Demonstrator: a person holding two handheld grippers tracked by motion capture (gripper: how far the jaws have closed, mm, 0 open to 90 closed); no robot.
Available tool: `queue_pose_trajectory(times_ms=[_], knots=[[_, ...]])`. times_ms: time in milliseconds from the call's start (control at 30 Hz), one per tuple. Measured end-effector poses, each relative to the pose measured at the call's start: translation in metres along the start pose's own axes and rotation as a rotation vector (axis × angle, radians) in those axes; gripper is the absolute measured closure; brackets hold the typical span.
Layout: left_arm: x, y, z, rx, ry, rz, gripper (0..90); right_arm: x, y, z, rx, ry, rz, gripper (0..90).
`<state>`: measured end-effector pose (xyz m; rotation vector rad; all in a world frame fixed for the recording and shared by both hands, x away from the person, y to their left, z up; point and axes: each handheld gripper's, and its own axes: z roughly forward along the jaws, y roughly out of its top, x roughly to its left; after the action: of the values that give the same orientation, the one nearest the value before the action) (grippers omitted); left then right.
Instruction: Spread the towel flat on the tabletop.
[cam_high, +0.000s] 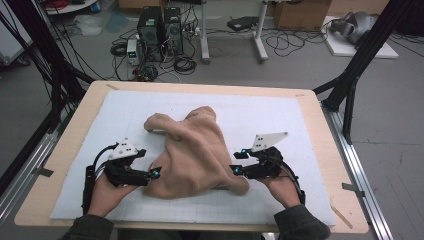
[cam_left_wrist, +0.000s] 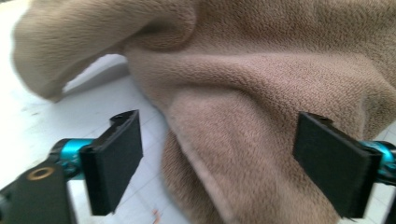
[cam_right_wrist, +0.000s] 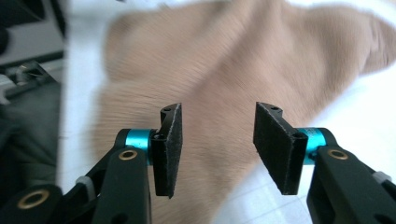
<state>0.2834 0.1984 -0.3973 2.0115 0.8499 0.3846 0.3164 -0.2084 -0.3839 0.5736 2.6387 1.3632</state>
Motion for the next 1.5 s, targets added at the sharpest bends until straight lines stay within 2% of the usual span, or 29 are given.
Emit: queue_pose_trajectory(times_ms=[133,300,367,467,533,633,667,800,967,1133,1300,1433,1500], knots=[[0.001,0.0,0.016,0.037,-0.015,0.025,26.7,-0.013,-0.004,0.028,0.06,0.027,0.029,48.1],[0.003,-0.001,0.033,0.074,-0.042,0.044,37.2,-0.019,-0.007,0.053,0.145,0.038,0.028,50.1],[0.002,-0.001,0.039,0.092,-0.048,0.054,44.7,-0.021,-0.009,0.058,0.161,0.048,0.04,53.4],[0.0,-0.003,0.045,0.126,-0.042,0.075,57.6,-0.023,-0.013,0.064,0.164,0.087,0.065,60.5],[-0.002,-0.005,0.046,0.134,-0.038,0.086,64.6,-0.022,-0.013,0.065,0.169,0.093,0.057,66.7],[-0.002,-0.005,0.044,0.137,-0.041,0.09,72.8,-0.02,-0.011,0.063,0.176,0.088,0.037,76.7],[-0.002,-0.005,0.043,0.137,-0.044,0.093,75.3,-0.019,-0.011,0.062,0.176,0.093,0.035,78.8],[-0.004,-0.007,0.034,0.118,-0.049,0.096,79.1,-0.015,-0.009,0.05,0.18,0.068,0.017,84.0],[-0.011,-0.012,0.018,0.086,-0.051,0.11,79.9,-0.002,-0.015,0.028,0.177,0.06,0.001,84.6],[-0.018,-0.021,0.002,0.056,-0.068,0.09,80.1,0.012,-0.029,0.008,0.161,0.049,0.016,84.7],[-0.024,-0.028,-0.013,0.041,-0.083,0.089,80.3,0.03,-0.039,-0.009,0.156,0.048,0.016,84.7],[-0.026,-0.034,-0.021,0.036,-0.1,0.083,80.2,0.042,-0.044,-0.016,0.159,0.065,0.01,84.5],[-0.026,-0.035,-0.023,0.033,-0.107,0.078,78.9,0.046,-0.043,-0.017,0.147,0.098,0.007,81.4]])
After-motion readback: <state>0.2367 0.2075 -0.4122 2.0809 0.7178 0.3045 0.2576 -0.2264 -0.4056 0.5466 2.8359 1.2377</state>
